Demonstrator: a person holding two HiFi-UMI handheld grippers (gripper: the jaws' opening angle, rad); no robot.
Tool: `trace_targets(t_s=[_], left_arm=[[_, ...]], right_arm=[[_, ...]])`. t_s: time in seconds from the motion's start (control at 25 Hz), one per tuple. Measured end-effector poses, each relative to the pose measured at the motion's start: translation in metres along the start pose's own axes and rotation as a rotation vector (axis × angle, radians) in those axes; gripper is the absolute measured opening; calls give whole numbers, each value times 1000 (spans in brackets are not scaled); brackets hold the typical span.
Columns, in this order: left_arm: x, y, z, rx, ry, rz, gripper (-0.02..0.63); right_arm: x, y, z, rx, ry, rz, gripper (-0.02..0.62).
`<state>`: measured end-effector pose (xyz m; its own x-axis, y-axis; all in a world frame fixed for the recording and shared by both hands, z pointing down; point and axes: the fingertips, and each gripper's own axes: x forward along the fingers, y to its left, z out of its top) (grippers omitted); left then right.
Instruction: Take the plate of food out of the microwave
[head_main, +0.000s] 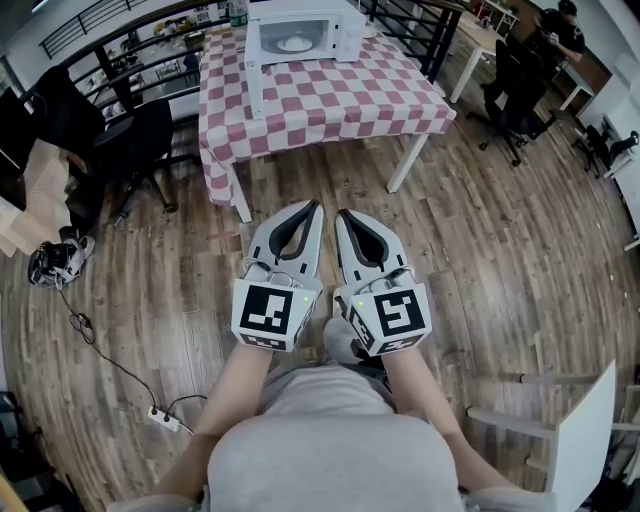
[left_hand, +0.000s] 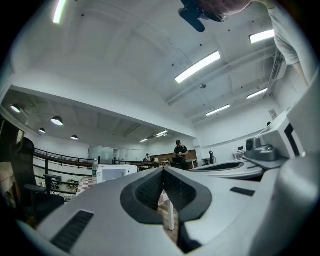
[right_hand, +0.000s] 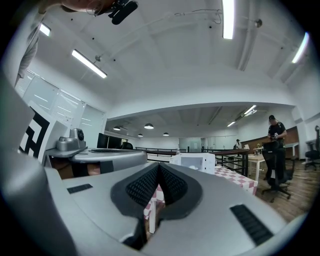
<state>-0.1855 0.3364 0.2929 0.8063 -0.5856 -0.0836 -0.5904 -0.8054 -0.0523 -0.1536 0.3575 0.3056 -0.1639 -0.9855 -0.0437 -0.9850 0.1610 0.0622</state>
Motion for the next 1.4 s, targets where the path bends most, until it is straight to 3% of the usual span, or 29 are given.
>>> trace_targets(t_s=[0.88,1.4], left_arm=[[141,45,-23,-4,32,44,0],[241,72,-29,-16,35,107,0]], right_arm=[[118,-103,-10,28,-11,67,26],[174,-189,-15,37,-2,85,26]])
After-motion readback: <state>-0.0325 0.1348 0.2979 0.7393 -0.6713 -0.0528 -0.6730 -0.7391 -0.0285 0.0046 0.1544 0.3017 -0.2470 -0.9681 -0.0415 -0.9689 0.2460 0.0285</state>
